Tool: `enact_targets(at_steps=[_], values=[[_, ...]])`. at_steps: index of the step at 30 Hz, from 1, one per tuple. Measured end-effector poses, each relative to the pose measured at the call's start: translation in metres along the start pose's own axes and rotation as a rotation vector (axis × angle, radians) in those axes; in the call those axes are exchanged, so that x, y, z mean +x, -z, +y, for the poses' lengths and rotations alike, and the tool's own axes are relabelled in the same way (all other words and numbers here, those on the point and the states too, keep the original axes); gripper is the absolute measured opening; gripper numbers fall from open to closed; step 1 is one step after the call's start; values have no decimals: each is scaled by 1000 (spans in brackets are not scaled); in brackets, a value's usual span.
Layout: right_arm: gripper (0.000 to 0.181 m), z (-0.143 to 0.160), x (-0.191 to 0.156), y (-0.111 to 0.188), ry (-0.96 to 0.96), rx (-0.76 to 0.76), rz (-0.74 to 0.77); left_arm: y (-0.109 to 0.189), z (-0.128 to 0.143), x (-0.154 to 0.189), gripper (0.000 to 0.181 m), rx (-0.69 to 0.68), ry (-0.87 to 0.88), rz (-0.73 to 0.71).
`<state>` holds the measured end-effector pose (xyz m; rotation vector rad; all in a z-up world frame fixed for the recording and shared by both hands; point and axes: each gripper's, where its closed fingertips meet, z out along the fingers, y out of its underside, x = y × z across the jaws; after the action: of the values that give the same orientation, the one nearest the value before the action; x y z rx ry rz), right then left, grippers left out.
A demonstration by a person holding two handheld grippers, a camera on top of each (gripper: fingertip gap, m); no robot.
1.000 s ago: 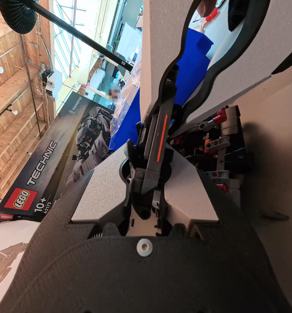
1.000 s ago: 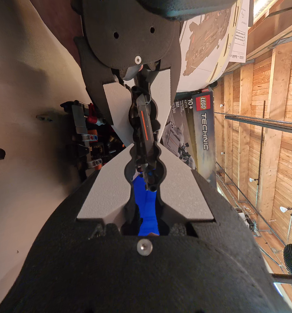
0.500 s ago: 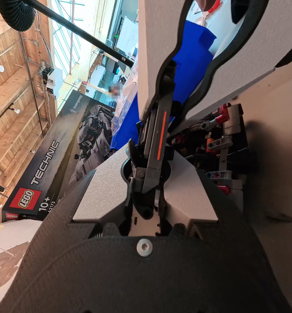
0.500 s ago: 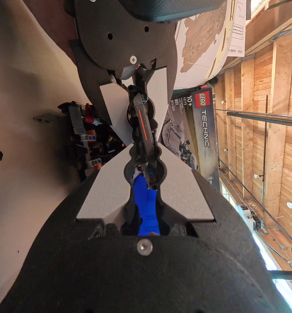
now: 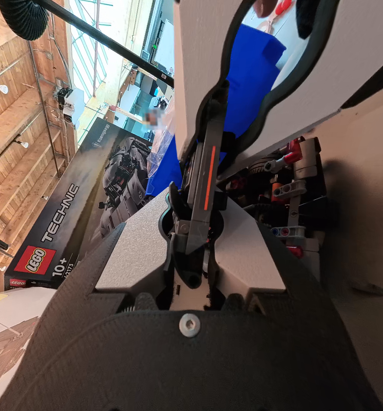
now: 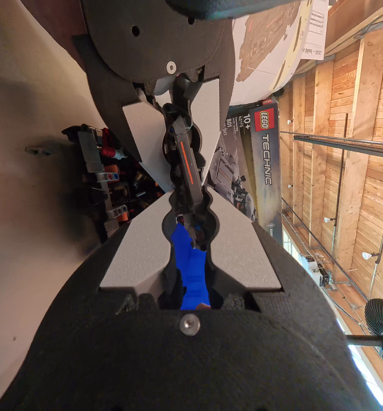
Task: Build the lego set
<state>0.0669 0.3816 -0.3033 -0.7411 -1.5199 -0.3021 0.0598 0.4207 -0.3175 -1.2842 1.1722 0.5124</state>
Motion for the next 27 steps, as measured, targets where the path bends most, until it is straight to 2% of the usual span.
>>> enact_targets(at_steps=[5,13,15,17,21,23,26,27], values=[[26,0,-4,-4,11,-9,-2,-1,1,-1,27,4,7,-5],[28,1,-4,-8,39,-34,0,-2,2,-2,27,6,21,-5],[34,2,-5,-8,38,-42,-10,-2,2,-2,27,2,26,-5],[32,3,-3,-9,72,-54,19,-2,2,-2,27,4,27,-5],[43,4,-7,-10,99,-71,-2,-2,3,-3,27,5,38,-4],[40,4,-4,-11,104,-96,16,-2,3,-2,27,3,35,-5],[45,4,-2,-14,146,-111,53,-2,3,-3,27,5,43,-5],[41,5,0,-14,162,-115,71,-2,3,-3,27,2,43,-5]])
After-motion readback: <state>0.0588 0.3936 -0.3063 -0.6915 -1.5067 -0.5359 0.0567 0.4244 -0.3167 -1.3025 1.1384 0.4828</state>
